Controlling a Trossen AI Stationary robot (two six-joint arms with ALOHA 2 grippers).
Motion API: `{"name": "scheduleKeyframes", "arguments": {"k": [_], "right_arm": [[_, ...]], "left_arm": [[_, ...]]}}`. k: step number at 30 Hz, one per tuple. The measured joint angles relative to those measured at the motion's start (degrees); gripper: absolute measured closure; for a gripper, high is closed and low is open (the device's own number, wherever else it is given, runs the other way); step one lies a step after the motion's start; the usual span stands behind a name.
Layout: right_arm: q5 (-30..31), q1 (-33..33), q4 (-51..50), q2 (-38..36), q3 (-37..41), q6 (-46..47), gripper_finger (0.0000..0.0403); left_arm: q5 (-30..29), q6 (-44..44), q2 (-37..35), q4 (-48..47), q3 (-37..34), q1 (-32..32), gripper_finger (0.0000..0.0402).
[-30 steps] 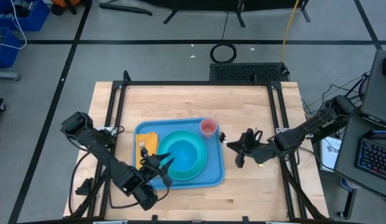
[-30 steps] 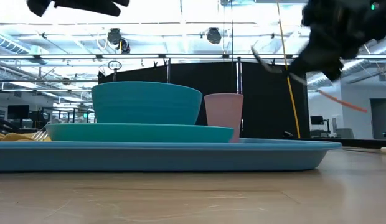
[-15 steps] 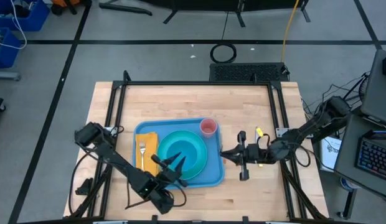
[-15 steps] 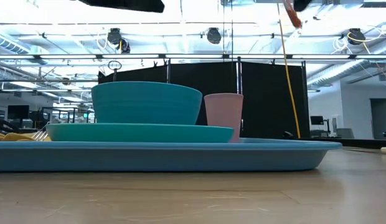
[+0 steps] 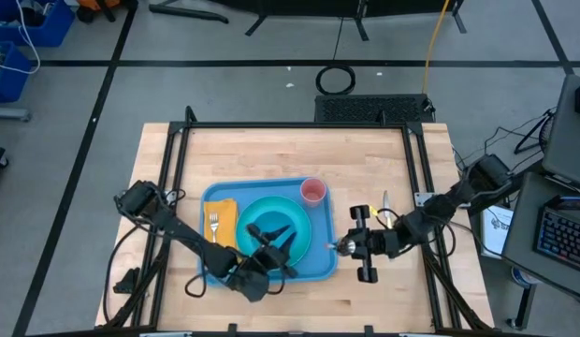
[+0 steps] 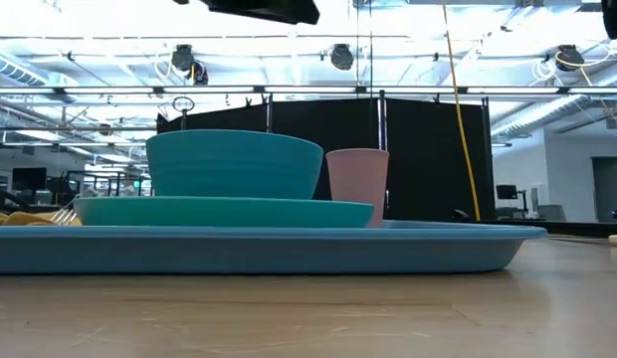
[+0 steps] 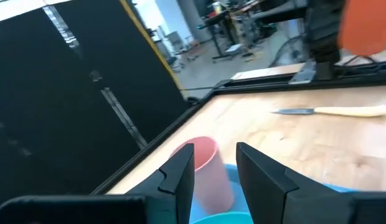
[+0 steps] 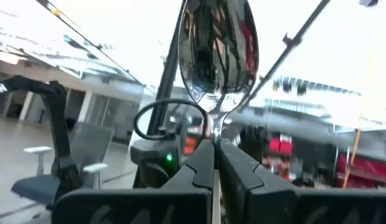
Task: Set up tray
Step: Put the orange spoon on the blue serving tray to the right of the orange fork
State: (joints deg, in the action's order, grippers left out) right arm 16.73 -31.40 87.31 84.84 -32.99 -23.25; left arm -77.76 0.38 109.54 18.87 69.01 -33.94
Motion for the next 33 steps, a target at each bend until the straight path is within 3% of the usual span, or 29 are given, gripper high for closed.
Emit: {"name": "scheduleKeyframes", "arguments": {"k": [6,9,18,24,30,33], "right_arm": [[-7.94,3.47,1.14,1.36,0.00,2.97,0.0403],[-9.94,4.54,1.34,1.36,0.00,3.24,0.0403],[-22.16,9.28,1.82,1.33,-0.26,1.59,0.0403],[-23.02,13.47,2.33,1.36,-0.98,5.69,0.0403],[-27.34,17.92,-3.31,1.33,-3.84,9.51,0.0403],[-27.36,19.01,-3.54,1.33,-4.26,10.69,0.0403]], "left_arm": [[8.68,12.38,0.00,9.60,0.00,0.81,0.0277],[9.72,16.37,0.01,12.76,0.00,1.24,0.0277],[17.58,23.41,0.00,12.66,0.00,3.20,0.0277],[15.52,26.48,0.00,12.91,0.00,3.76,0.0277],[17.61,30.66,0.00,12.73,0.00,4.98,0.0277],[12.30,29.36,0.00,12.86,0.00,5.74,0.0277]]}}
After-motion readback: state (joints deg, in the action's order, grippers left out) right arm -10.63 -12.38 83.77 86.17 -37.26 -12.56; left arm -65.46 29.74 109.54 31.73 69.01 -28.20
